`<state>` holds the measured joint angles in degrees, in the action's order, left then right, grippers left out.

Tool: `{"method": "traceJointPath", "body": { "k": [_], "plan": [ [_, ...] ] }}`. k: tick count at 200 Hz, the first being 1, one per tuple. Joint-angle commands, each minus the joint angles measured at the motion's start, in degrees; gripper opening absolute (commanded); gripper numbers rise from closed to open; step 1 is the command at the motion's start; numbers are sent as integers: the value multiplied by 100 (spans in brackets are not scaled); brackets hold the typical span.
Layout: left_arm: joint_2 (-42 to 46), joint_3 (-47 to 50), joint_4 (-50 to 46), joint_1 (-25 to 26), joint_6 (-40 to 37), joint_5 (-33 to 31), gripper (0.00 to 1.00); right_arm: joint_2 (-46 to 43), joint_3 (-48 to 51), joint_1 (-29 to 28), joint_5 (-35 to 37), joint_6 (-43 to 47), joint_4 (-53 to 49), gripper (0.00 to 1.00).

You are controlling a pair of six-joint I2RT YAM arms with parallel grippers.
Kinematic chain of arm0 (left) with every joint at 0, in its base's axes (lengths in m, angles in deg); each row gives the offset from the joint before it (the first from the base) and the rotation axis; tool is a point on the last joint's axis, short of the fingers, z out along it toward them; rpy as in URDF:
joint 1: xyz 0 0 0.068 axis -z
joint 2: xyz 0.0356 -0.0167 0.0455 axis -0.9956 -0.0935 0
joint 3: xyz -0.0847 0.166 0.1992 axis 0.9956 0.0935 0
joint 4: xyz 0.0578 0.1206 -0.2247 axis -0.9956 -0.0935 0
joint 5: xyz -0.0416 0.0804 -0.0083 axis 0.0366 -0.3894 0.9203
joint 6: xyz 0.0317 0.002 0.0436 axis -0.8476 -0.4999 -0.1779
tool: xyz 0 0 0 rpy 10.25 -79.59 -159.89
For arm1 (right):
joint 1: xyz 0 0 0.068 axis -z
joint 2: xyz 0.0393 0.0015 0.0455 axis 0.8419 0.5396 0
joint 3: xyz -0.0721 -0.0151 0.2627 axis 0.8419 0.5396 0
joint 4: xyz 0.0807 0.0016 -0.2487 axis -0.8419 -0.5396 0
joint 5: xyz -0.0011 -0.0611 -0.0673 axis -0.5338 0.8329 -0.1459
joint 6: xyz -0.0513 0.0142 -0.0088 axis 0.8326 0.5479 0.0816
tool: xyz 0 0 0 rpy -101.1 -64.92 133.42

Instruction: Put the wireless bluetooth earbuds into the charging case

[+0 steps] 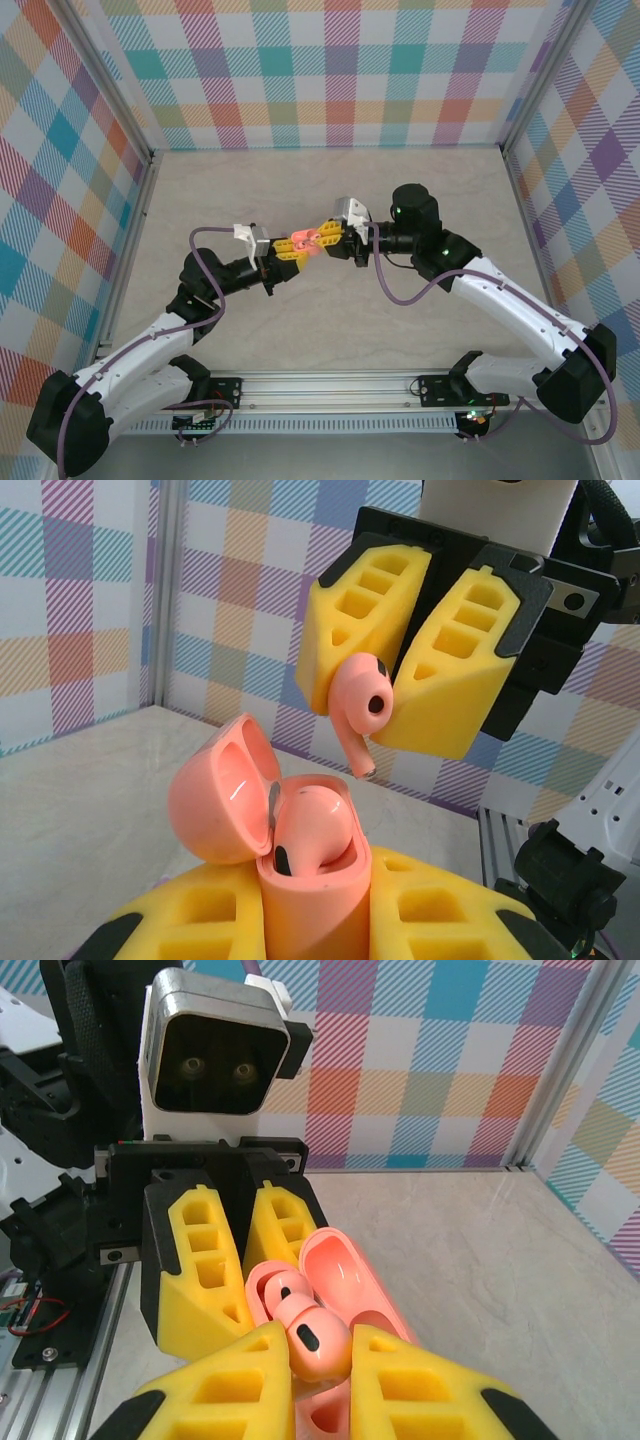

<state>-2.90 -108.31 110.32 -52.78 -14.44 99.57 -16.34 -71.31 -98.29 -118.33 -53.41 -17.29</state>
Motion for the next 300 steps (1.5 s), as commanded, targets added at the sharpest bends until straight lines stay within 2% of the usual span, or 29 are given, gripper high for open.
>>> {"method": "traceJointPath", "body": {
  "k": [1, 161, 300],
  "plan": [
    [31, -221, 218, 22, 2, 130, 0, -38, -3, -18, -77, 302, -50, 16],
    [-101, -239, 155, 31, -113, 203, 0, 59, -293, -26, 180, 405, -158, 14],
    [150, -197, -29, 31, -188, -28, 0, 97, -3, -34, 318, 456, -341, 14]
  ]
}}
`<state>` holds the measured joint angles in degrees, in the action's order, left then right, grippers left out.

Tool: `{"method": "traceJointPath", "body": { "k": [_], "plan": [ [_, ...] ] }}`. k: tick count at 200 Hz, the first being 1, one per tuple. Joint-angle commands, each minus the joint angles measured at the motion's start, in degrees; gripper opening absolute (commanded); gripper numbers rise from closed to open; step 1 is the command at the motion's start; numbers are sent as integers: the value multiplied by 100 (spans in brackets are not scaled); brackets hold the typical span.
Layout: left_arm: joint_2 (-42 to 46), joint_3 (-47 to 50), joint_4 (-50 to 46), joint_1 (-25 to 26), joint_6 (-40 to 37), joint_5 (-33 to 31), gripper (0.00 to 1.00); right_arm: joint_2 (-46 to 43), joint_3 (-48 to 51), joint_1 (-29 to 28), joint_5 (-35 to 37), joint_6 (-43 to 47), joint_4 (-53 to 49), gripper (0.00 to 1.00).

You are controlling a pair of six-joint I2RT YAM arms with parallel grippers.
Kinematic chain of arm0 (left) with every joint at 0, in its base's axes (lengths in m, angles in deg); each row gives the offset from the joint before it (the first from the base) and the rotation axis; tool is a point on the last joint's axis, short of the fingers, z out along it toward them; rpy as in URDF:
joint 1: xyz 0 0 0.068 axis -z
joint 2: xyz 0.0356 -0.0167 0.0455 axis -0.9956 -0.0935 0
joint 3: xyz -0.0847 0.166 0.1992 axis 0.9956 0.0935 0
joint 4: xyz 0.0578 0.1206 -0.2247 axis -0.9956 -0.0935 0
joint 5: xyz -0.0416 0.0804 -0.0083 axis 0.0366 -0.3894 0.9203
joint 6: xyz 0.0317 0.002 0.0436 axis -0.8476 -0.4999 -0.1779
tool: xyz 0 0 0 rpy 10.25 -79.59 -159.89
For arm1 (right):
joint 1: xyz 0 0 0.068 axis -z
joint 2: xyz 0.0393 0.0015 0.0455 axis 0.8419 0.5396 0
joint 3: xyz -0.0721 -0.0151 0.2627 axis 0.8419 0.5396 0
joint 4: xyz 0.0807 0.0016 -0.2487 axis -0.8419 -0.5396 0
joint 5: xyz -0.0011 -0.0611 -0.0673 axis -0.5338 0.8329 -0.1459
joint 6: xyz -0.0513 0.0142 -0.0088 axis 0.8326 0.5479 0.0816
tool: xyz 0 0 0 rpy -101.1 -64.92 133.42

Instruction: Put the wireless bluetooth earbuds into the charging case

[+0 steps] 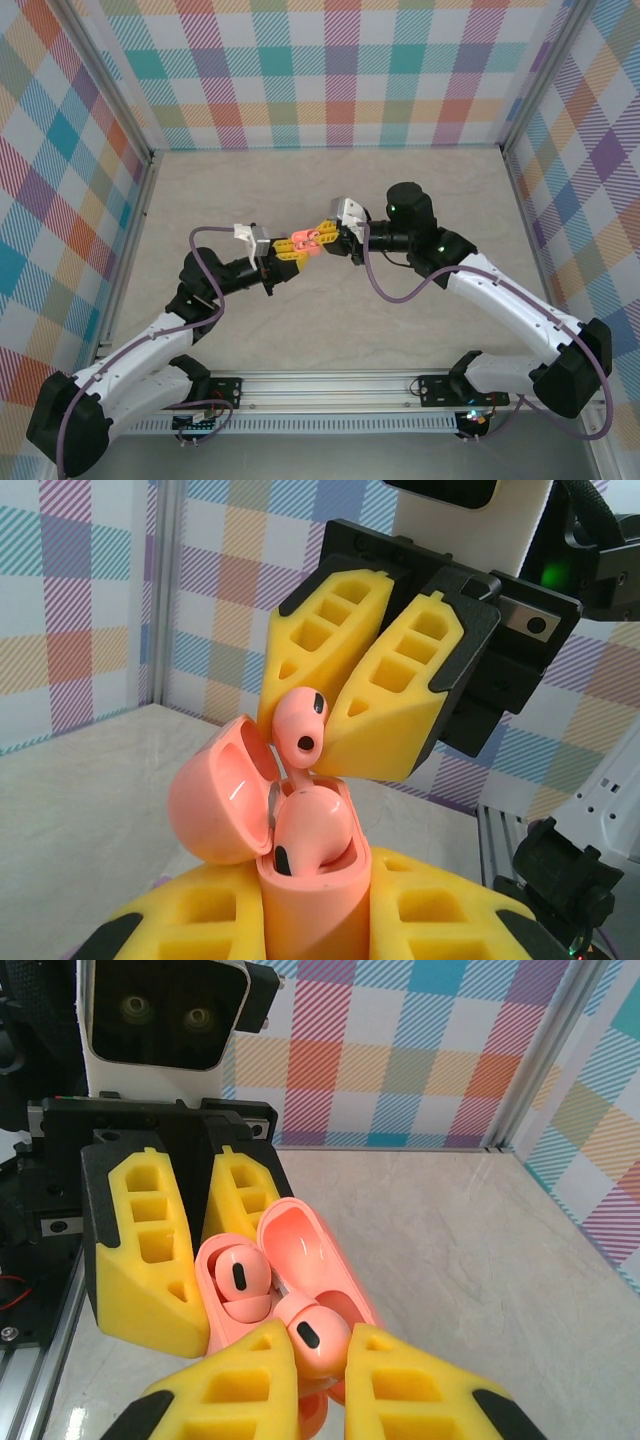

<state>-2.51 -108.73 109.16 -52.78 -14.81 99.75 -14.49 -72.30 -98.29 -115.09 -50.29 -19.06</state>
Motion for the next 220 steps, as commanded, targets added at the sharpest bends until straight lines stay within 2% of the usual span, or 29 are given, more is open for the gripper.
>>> {"method": "traceJointPath", "body": {
  "k": [1, 99, 220],
  "plan": [
    [108, -155, 87, 31, -153, -48, 0, -90, 95, -30, -6, 151, -168, 14],
    [58, -191, 119, 31, -199, -241, 0, -11, 70, -249, 140, 150, -581, 16],
    [8, -261, 130, 31, -252, -252, 0, 172, -239, -258, -85, -277, -1046, 29]
  ]
}}
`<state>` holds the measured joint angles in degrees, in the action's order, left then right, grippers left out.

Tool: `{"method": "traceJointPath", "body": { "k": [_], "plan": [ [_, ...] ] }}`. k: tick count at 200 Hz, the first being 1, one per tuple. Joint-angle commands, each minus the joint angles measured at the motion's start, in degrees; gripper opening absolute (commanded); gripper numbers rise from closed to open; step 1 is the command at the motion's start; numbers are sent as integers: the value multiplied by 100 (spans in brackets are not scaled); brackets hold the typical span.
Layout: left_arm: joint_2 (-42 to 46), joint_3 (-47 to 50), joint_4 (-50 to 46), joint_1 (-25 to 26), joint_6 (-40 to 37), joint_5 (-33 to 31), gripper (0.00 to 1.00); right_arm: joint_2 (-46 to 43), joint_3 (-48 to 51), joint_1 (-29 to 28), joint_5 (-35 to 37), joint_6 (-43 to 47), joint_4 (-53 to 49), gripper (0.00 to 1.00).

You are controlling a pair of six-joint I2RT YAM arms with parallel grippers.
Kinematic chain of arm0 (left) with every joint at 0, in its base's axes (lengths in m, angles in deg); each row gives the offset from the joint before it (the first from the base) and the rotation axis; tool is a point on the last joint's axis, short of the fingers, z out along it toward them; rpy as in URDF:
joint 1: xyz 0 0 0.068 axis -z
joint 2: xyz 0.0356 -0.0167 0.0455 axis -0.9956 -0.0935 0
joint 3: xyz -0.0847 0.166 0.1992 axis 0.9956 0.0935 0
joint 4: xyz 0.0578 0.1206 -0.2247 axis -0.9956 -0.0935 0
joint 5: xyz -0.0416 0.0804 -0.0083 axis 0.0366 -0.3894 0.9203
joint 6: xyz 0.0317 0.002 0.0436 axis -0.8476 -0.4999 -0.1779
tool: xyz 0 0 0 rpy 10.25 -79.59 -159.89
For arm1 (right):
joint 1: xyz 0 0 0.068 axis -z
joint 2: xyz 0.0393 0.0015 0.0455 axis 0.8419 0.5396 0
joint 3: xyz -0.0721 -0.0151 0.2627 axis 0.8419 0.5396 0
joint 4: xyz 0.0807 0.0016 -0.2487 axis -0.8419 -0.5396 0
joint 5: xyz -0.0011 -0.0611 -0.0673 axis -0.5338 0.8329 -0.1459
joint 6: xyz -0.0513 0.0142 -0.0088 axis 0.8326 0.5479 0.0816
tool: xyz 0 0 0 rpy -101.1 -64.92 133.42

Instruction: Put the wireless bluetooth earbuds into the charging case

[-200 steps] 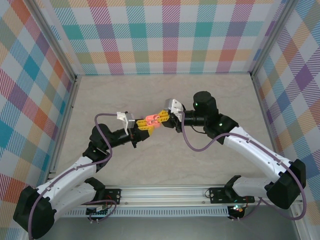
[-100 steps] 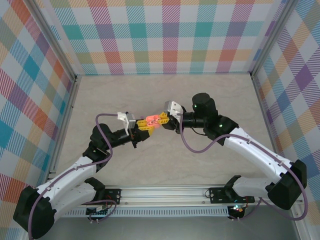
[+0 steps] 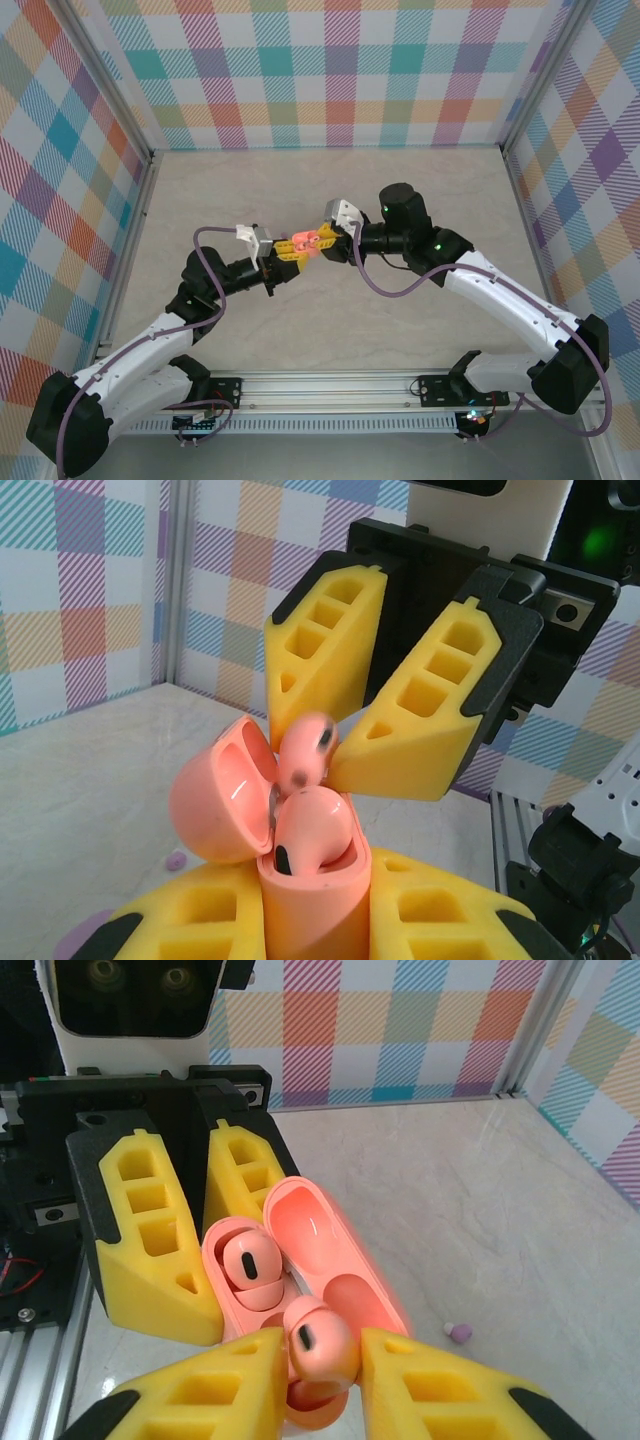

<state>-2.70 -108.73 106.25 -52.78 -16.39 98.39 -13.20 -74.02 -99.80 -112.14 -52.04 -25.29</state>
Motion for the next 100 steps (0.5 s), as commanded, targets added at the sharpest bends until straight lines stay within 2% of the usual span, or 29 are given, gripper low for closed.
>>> {"method": "traceJointPath", "body": {
  "k": [1, 35, 100],
  "plan": [
    [24, -265, 421, 31, -94, -116, 0, 43, -66, -106, -384, -104, -425, 29],
    [75, -242, 390, 31, -94, -125, 0, 43, -79, -113, -454, -218, -410, 32],
    [89, -194, 401, 31, -103, -169, 0, 18, -223, -110, -468, -323, -444, 47]
  ]
}}
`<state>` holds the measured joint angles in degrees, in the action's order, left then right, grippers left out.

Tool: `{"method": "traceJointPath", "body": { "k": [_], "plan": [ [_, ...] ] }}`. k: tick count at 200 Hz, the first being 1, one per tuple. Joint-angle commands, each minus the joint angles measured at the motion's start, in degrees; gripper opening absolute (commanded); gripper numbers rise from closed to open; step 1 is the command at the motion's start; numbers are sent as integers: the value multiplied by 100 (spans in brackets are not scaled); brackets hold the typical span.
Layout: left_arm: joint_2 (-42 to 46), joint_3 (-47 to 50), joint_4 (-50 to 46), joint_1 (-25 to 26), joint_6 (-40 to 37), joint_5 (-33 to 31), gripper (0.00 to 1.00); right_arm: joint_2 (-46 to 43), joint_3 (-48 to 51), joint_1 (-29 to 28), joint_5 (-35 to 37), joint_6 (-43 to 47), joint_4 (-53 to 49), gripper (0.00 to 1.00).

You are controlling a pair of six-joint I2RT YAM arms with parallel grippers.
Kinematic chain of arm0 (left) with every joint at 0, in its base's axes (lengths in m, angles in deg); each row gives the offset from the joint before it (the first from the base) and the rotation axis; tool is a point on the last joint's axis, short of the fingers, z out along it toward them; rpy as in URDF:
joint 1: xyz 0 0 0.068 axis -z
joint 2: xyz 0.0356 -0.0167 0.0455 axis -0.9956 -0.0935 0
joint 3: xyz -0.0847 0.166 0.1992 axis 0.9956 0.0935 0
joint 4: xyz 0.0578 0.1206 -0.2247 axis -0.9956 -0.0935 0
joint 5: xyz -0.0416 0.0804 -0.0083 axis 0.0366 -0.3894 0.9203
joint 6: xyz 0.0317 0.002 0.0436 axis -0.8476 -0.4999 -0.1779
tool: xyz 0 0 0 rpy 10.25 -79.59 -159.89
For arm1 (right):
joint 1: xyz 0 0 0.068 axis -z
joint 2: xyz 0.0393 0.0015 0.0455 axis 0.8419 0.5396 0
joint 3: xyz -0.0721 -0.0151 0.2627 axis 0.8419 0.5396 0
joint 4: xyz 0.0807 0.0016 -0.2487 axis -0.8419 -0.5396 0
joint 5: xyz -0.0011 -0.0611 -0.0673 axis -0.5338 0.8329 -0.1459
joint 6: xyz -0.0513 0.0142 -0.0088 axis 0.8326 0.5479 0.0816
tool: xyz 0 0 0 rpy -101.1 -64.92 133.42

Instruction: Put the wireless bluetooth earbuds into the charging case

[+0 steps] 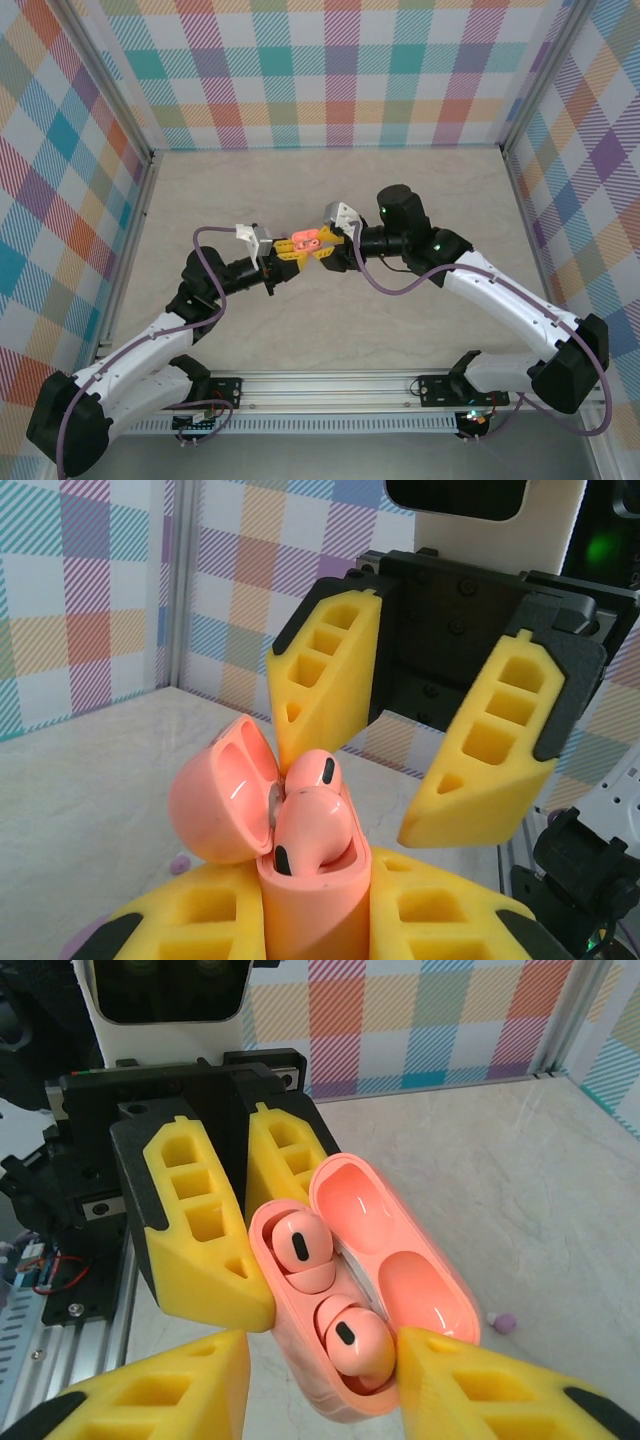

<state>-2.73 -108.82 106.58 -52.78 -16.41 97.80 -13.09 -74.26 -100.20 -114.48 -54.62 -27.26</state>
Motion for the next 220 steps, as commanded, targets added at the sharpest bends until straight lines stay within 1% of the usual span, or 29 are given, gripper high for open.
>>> {"method": "traceJointPath", "body": {
  "k": [1, 19, 40, 64, 86, 102, 115, 130, 132, 155, 186, 220],
  "plan": [
    [92, -183, 369, 31, -101, -114, 0, 11, -200, -73, -234, -62, -252, 47],
    [104, -178, 358, 31, -125, -127, 0, -20, -253, -72, -216, -33, -326, 50],
    [104, -167, 353, 31, -141, -137, 0, -122, -308, -73, -114, -40, -302, 52],
    [119, -150, 327, 31, -158, -128, 0, -188, -577, -25, 74, -264, -438, 54],
    [125, -198, 211, 31, -227, -50, 0, -120, -1017, 156, 44, -499, -775, 54],
    [112, -289, 53, 39, -327, 68, 0, -63, -1227, 504, -216, -824, -777, 54],
    [120, -304, 57, 49, -361, 109, 0, 78, -1406, 906, -486, -1162, -721, 54],
    [132, -320, 60, 53, -397, 142, 0, 343, -1668, 1149, -453, -1298, -879, 53],
    [133, -325, 56, 56, -399, 148, 0, 387, -1718, 1165, -436, -1437, -927, 53],
    [117, -444, -56, 58, -518, 227, 0, 910, -2103, 1183, -340, -1685, -1242, 52],
    [-20, -710, -187, 66, -673, 482, 0, 1456, -2105, 1183, -398, -2306, -796, 49],
    [-101, -899, -388, 66, -858, 583, 0, 1997, -2360, 1145, -900, -2867, -903, 44]
  ]
}}
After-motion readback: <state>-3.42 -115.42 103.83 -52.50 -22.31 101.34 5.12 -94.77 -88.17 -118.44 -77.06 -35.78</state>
